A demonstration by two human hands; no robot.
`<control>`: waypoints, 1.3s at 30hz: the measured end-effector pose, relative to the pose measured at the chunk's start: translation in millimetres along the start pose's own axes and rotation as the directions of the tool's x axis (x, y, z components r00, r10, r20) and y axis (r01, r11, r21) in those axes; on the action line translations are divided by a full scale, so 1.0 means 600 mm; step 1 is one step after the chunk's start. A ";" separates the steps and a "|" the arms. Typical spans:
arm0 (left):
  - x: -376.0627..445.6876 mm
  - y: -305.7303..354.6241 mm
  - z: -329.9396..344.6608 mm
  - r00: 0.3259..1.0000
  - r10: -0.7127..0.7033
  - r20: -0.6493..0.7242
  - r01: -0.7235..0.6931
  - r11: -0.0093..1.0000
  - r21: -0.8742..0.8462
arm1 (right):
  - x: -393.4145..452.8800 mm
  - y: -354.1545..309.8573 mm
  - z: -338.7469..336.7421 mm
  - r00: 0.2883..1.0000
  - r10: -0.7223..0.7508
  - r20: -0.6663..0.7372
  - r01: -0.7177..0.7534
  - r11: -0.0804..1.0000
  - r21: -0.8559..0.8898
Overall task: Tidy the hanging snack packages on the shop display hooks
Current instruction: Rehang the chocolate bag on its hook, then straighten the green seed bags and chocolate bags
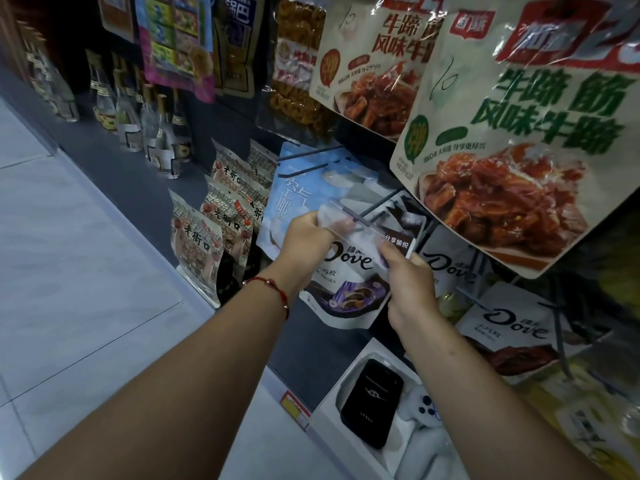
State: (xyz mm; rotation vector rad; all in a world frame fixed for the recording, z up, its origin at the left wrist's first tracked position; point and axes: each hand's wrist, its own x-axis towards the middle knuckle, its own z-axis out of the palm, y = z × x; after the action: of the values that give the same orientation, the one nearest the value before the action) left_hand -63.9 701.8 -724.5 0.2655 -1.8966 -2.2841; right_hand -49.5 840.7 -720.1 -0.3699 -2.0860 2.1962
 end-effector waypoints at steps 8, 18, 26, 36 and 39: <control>0.012 -0.016 0.038 0.990 0.091 -0.109 -0.085 0.994 0.063 | 0.007 0.001 -0.003 0.996 -0.052 -0.076 0.044 0.994 -0.103; -0.077 -0.038 -0.070 0.991 0.098 0.087 -0.126 0.534 0.836 | -0.089 0.019 -0.037 0.984 -0.108 0.141 0.172 0.772 -0.611; -0.185 0.013 -0.123 0.993 0.039 0.111 -0.113 0.054 0.992 | -0.197 -0.031 -0.100 0.920 -0.014 0.392 0.373 0.337 -0.864; -0.348 0.193 -0.082 0.984 0.101 0.149 -0.134 -0.143 0.981 | -0.321 -0.186 -0.158 0.838 -0.046 0.543 0.538 0.236 -0.810; -0.385 0.256 -0.068 0.975 0.123 0.184 -0.160 -0.184 0.970 | -0.347 -0.242 -0.181 0.830 -0.079 0.552 0.555 0.222 -0.802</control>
State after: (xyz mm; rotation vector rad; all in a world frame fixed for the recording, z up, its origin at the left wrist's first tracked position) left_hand 171.7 689.0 -572.8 0.1161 -3.0182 0.0096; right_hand 162.9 907.7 -556.6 0.5459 -3.1031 0.5004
